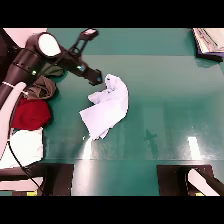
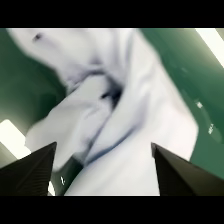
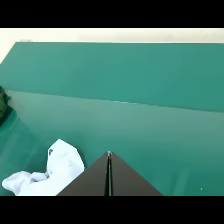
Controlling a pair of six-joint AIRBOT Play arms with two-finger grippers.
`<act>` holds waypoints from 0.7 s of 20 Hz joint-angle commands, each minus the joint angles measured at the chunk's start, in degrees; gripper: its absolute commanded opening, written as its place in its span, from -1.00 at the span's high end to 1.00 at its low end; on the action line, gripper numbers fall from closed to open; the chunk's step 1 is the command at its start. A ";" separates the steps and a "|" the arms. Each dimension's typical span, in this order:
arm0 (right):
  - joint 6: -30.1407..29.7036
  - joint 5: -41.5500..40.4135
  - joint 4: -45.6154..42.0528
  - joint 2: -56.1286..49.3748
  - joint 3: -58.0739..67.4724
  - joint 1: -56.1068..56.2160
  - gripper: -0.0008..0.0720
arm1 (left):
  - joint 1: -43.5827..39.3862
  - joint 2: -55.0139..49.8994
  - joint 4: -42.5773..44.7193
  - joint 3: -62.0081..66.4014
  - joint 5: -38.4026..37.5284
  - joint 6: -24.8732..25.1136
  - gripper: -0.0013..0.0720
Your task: Fold the shirts.
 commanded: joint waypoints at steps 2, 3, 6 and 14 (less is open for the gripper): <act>0.04 0.74 0.04 -1.20 0.07 0.04 0.93 | 9.27 7.19 2.34 -6.29 -8.17 -7.41 -0.97; 0.04 0.79 0.04 -1.77 0.07 0.04 0.93 | 9.79 10.51 2.19 -11.43 -7.30 -7.93 -0.97; 0.04 2.01 0.17 -3.96 0.07 0.04 0.93 | 9.53 21.14 -5.66 -33.29 0.17 -9.20 -0.97; 0.07 4.52 0.20 -7.52 0.07 0.17 0.93 | 5.27 26.93 -28.94 -66.55 16.79 -1.51 -0.97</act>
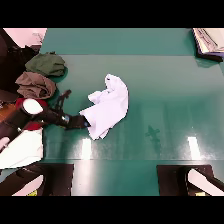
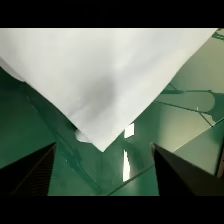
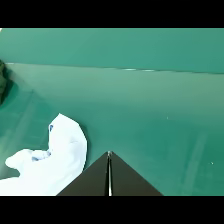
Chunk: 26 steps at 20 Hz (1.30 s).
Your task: Fold the shirts.
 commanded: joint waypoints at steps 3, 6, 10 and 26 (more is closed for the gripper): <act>0.07 0.79 0.04 -0.83 0.07 0.07 0.93 | -7.80 1.22 -6.14 -9.44 13.84 1.86 -0.97; 0.07 0.83 0.02 -0.83 0.07 0.07 0.93 | -10.21 1.11 -6.45 -9.42 19.02 0.35 -0.97; 0.26 0.83 0.04 -0.83 0.07 0.07 0.93 | -10.19 1.11 -10.12 -9.42 19.37 1.68 -0.15; 0.48 6.10 -0.13 -8.87 0.00 8.44 0.52 | 1.95 5.57 3.17 42.10 -3.50 3.80 0.90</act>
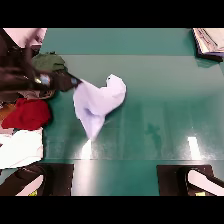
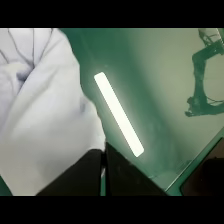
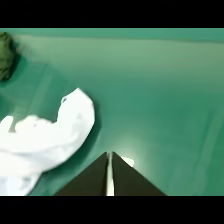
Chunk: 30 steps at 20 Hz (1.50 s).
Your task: Fold the shirts.
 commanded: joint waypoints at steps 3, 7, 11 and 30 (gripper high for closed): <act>0.42 1.29 -2.56 -12.17 0.00 14.38 -0.37 | 1.11 0.11 5.09 8.24 -3.85 -0.17 0.90; 0.44 -1.16 -4.72 -26.84 0.00 25.97 -0.37 | 1.11 -0.02 9.51 8.20 -7.96 -1.88 0.90; 4.07 -6.43 -4.37 -39.85 0.00 33.42 -0.38 | 1.11 -0.02 10.40 8.20 -10.16 -1.88 0.90; 6.12 -16.57 0.87 -43.54 2.05 38.34 0.94 | 1.20 0.44 10.27 10.10 -6.69 -3.39 0.90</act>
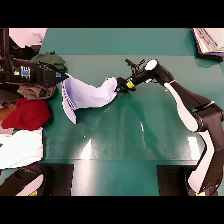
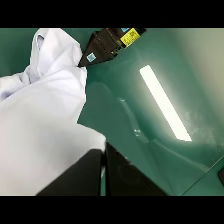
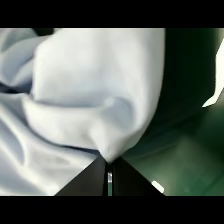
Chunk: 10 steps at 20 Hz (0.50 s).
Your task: Fold the shirts.
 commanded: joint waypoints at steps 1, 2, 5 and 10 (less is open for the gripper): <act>-2.43 4.98 -5.99 6.80 2.49 -2.97 0.94 | 0.11 0.26 0.24 4.26 2.78 -0.70 0.90; -2.40 7.34 -10.05 10.58 3.98 -4.66 0.94 | 0.11 0.26 0.26 7.76 3.26 -0.70 0.90; -2.38 12.85 -20.04 23.91 10.40 -10.36 0.94 | 0.09 0.26 -0.11 20.15 3.48 -0.70 0.90; -2.58 8.00 -20.46 47.65 7.56 -17.68 0.94 | 0.09 0.26 -10.03 33.05 0.50 -0.70 0.90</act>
